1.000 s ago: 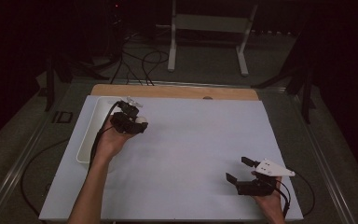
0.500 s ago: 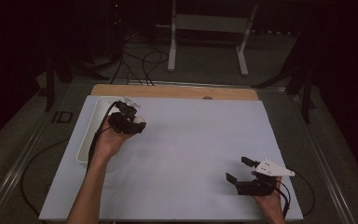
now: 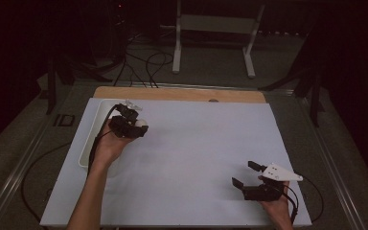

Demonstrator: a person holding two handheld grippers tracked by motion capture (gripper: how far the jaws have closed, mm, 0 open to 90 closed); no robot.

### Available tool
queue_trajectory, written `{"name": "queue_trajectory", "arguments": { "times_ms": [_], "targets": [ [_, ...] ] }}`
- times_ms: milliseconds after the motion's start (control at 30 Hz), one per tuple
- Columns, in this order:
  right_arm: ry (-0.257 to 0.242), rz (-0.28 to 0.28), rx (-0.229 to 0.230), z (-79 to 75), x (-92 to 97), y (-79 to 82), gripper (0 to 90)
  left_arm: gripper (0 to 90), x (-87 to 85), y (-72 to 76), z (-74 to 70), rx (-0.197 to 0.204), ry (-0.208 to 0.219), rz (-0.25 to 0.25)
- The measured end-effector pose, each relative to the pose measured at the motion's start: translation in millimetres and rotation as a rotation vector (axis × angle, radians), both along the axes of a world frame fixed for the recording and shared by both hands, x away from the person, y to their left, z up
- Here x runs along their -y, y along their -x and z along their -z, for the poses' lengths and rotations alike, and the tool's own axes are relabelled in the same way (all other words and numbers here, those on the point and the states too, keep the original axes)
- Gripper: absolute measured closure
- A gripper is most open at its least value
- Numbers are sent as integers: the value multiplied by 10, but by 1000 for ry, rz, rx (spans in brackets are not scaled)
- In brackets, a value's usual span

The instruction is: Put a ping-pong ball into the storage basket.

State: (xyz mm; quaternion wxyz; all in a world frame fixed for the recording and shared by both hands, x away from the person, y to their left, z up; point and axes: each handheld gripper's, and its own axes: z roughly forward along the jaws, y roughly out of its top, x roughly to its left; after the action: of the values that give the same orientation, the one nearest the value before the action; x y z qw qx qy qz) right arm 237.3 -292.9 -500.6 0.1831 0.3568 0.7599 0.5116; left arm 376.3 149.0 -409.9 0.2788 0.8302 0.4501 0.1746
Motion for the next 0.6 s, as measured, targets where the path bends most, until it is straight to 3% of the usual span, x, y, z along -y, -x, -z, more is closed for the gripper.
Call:
{"name": "queue_trajectory", "arguments": {
  "times_ms": [600],
  "targets": [
    [2,0,-1,3,-4,-1,82,512,-60,21,-23,3,1,-10]
  ]
}}
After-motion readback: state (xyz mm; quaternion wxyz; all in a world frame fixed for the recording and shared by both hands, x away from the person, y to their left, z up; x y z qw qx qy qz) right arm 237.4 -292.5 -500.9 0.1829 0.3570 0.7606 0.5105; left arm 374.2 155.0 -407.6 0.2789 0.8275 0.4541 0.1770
